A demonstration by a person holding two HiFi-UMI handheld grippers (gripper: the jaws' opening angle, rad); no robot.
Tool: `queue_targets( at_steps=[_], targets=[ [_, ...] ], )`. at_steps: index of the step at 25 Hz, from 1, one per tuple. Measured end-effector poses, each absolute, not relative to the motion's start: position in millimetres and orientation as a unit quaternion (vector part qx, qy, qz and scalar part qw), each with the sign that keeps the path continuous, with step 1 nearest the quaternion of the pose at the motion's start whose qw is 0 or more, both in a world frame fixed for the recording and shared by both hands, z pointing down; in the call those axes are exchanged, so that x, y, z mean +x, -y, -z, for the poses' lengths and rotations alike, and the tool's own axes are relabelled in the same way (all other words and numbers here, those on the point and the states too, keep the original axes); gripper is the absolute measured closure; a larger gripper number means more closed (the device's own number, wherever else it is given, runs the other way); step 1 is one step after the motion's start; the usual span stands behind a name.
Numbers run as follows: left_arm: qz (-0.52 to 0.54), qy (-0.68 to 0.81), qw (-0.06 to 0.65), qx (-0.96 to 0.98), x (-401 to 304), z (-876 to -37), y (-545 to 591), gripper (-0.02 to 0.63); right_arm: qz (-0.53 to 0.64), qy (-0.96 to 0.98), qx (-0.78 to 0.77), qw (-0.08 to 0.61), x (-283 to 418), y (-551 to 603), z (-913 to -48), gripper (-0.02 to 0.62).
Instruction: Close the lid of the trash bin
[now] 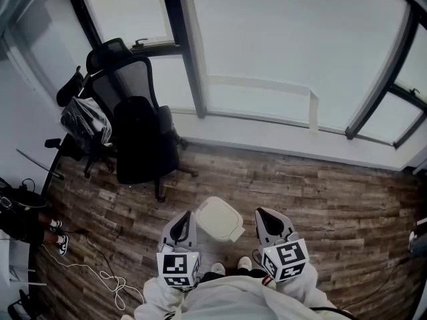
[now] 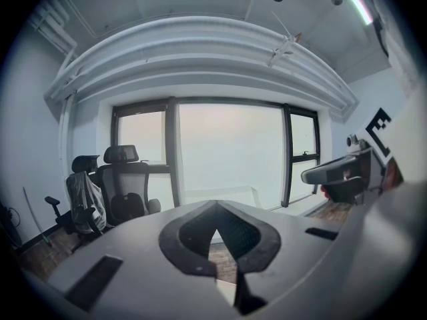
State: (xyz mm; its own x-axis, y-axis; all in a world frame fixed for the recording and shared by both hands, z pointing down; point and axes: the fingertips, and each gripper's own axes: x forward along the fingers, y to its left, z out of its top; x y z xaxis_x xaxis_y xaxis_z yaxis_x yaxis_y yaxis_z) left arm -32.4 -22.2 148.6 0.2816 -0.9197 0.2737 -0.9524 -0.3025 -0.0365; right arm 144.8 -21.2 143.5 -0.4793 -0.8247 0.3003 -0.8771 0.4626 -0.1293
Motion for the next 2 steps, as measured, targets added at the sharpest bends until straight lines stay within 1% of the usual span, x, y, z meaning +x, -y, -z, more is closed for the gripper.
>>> queue_targets(
  at_steps=[2],
  targets=[
    [-0.123, 0.586, 0.068, 0.798, -30.0, -149.5, 22.8, 0.601, -0.135, 0.85, 0.5, 0.098, 146.4, 23.0, -144.0, 0.572]
  ],
)
